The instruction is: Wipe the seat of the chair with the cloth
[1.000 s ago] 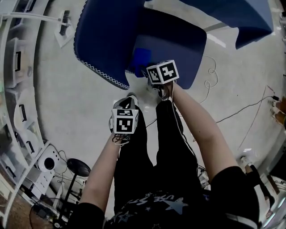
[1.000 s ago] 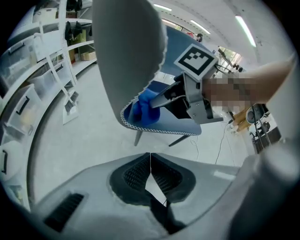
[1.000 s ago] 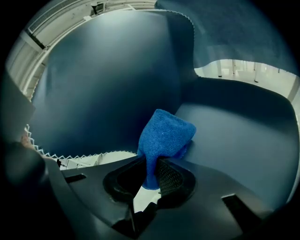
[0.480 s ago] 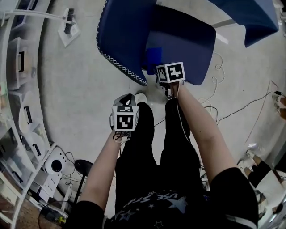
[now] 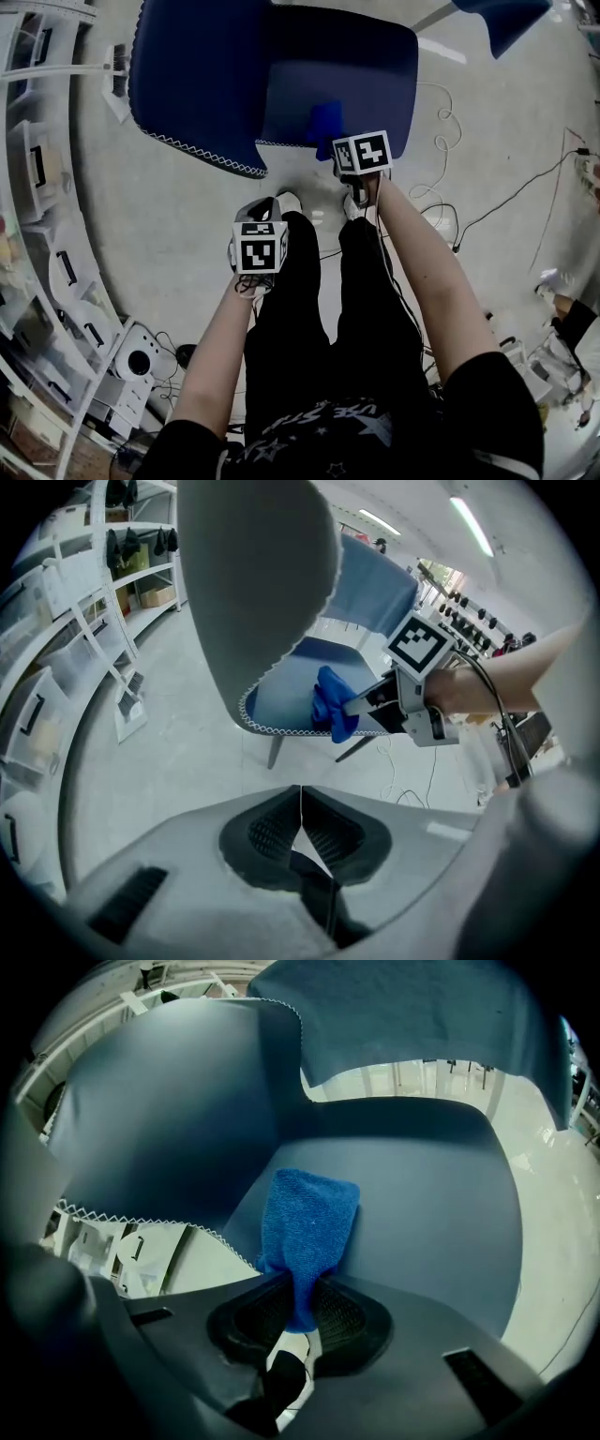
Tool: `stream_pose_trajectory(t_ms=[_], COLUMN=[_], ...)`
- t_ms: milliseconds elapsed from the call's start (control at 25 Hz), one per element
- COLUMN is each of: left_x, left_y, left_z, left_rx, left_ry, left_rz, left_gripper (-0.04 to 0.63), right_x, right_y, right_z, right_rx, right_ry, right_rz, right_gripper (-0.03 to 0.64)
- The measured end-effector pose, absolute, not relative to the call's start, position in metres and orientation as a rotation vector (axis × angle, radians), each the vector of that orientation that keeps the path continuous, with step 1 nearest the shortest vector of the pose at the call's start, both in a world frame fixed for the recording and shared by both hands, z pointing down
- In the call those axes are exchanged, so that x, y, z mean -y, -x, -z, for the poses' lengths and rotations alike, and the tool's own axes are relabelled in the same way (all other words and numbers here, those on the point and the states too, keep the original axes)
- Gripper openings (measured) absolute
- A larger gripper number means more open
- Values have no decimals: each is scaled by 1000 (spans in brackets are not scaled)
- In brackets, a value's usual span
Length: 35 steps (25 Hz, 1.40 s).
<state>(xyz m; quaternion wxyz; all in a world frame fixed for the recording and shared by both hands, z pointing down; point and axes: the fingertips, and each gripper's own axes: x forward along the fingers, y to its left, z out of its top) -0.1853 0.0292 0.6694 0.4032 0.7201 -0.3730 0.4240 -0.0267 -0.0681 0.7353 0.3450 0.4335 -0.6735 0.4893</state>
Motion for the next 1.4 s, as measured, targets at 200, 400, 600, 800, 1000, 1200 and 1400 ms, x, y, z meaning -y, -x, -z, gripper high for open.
stream_pose_trajectory(t_ms=[200, 400, 600, 800, 1000, 1200, 1400], left_x=[-35, -42, -38, -37, -38, -45, -42], left_y=[149, 115, 83, 47, 23, 14, 17], left_z=[-667, -661, -651, -653, -651, -620, -576], left_rx=[923, 883, 874, 886, 932, 1008, 1108], left_ry=[-1808, -1837, -1854, -1866, -1863, -1849, -1832], left_rz=[-1071, -1108, -1109, -1106, -1113, -1053, -954], left_gripper=[21, 21, 21, 20, 21, 21, 21], right_x=[51, 41, 31, 27, 27, 21, 10], right_y=[-27, -78, -124, -158, -178, -190, -189], right_z=[-736, -732, -724, -723, -716, -677, -632], right_rx=[1705, 1656, 1606, 1623, 1658, 1718, 1767], right_ry=[-1177, -1262, -1303, -1333, -1289, -1323, -1335], right_rz=[-1322, -1356, -1362, -1386, -1355, -1407, -1425], right_gripper=[55, 55, 55, 55, 55, 55, 55])
